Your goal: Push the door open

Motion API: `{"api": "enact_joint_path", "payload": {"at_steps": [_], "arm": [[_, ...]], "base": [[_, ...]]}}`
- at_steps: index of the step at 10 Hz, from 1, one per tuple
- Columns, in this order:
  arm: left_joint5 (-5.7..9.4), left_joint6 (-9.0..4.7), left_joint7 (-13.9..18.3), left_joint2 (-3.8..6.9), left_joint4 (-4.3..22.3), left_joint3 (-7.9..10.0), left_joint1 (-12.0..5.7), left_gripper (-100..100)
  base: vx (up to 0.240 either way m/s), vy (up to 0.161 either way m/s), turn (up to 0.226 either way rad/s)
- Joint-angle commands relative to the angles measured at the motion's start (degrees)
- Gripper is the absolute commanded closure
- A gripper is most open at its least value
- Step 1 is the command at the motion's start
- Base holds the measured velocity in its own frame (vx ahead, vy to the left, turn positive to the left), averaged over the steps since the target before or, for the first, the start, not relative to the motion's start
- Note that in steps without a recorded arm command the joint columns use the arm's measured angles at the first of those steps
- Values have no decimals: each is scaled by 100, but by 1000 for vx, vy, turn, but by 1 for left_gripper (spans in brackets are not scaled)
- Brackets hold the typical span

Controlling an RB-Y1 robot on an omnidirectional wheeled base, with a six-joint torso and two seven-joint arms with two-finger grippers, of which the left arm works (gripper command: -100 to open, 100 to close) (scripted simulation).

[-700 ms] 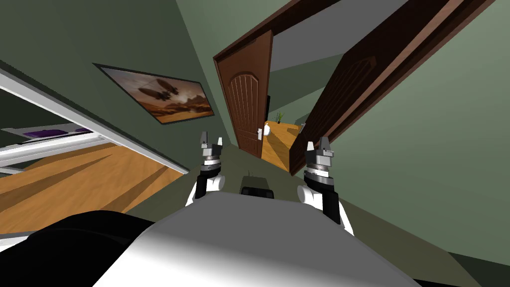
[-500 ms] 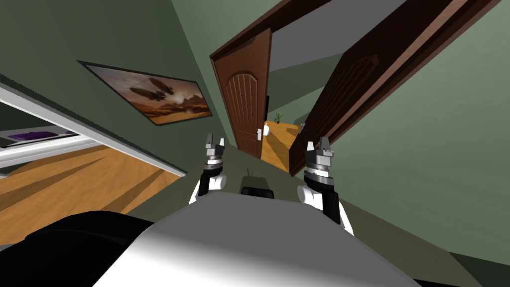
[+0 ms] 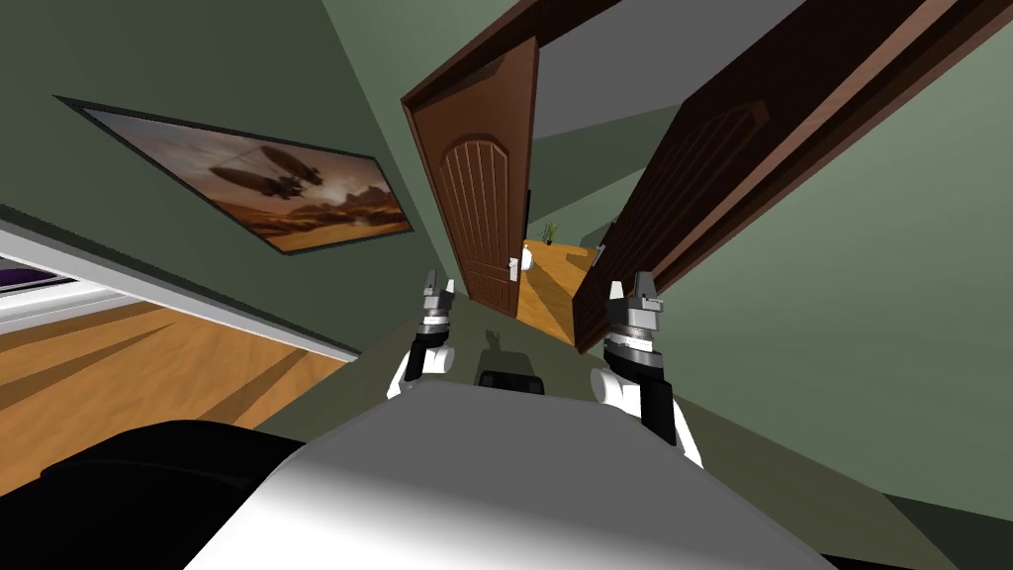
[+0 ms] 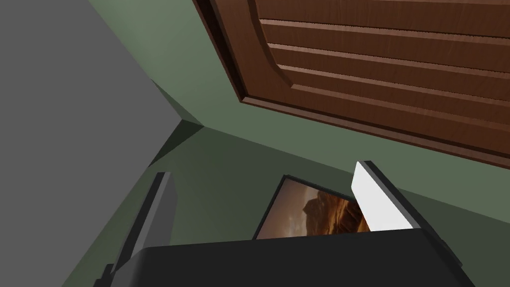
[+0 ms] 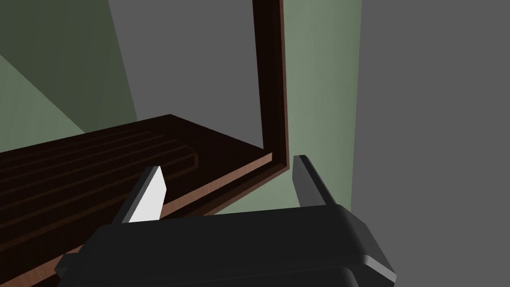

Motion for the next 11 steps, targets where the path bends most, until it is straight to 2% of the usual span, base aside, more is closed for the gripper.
{"api": "enact_joint_path", "payload": {"at_steps": [1,11], "arm": [[-16,48,-4,8,200,-64,-103,-100],[-42,302,73,166,1639,-391,-731,-100]], "base": [[82,27,-56],[95,30,-73]]}}
